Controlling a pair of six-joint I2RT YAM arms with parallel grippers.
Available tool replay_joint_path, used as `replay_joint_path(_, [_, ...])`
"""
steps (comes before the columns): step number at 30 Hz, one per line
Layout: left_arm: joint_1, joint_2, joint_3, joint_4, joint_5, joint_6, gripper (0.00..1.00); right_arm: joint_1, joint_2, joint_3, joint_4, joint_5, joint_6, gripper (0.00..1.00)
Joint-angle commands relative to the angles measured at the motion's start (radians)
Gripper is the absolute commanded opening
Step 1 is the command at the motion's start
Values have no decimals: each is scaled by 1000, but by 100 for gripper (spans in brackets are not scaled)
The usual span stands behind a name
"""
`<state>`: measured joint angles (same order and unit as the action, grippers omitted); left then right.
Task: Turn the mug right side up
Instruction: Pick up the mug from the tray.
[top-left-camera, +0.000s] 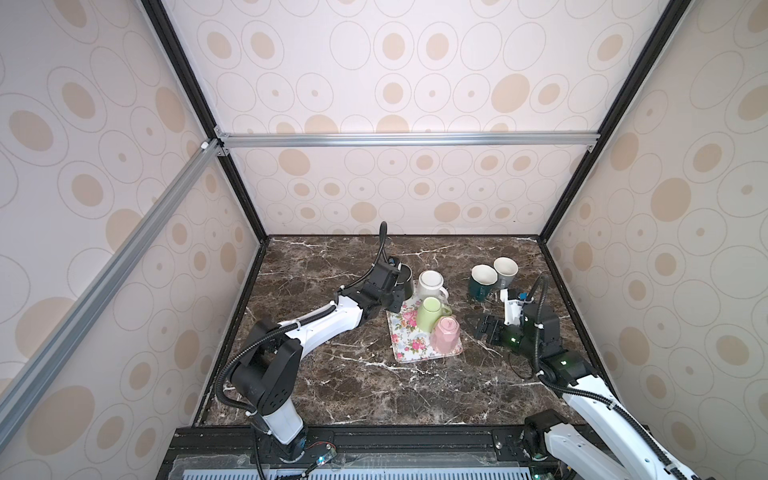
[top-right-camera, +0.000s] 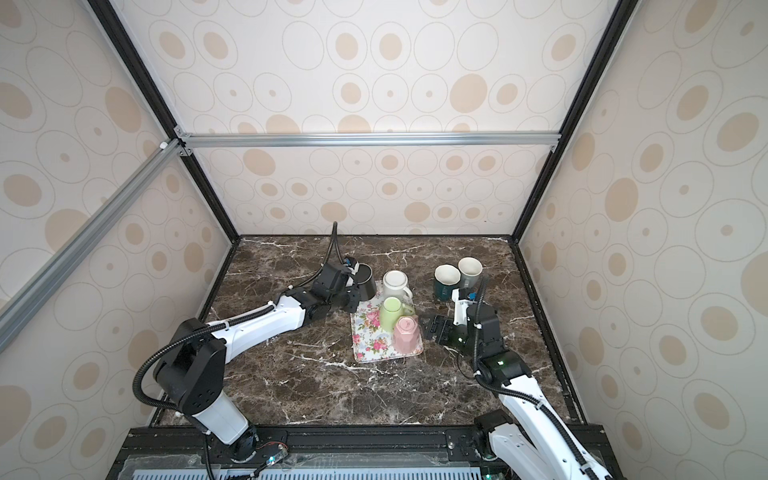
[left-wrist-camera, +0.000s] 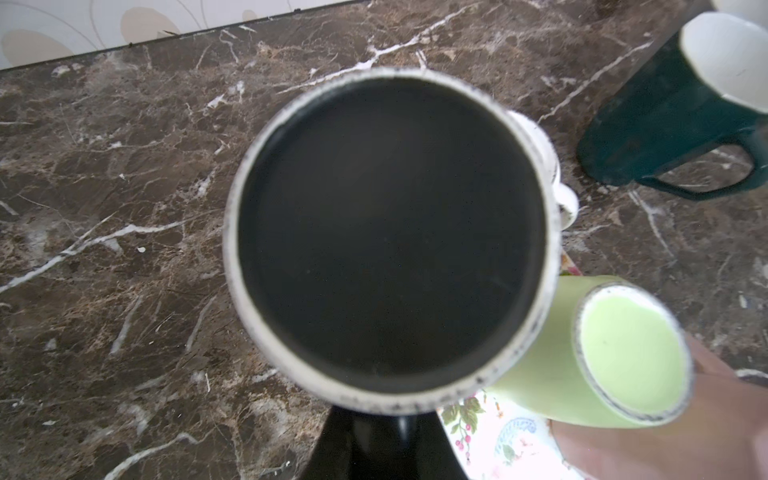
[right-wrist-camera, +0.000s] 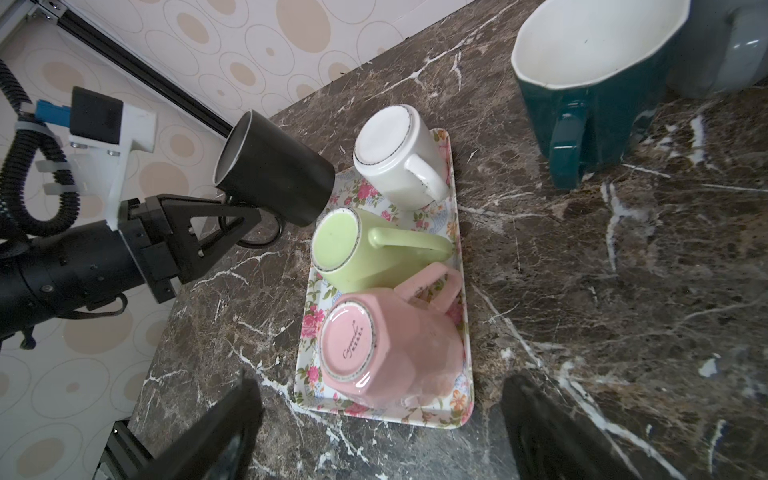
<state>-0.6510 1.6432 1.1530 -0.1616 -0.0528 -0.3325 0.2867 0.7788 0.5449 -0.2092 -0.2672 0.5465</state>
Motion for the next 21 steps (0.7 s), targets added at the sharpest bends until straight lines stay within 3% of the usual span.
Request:
replay_joint_path(1, [2, -67, 7, 119, 43, -37, 0, -1, -11, -17, 11, -19, 20, 93])
replay_joint_path(21, [3, -158, -9, 260, 269, -152, 0, -1, 4, -24, 69, -75, 70, 93])
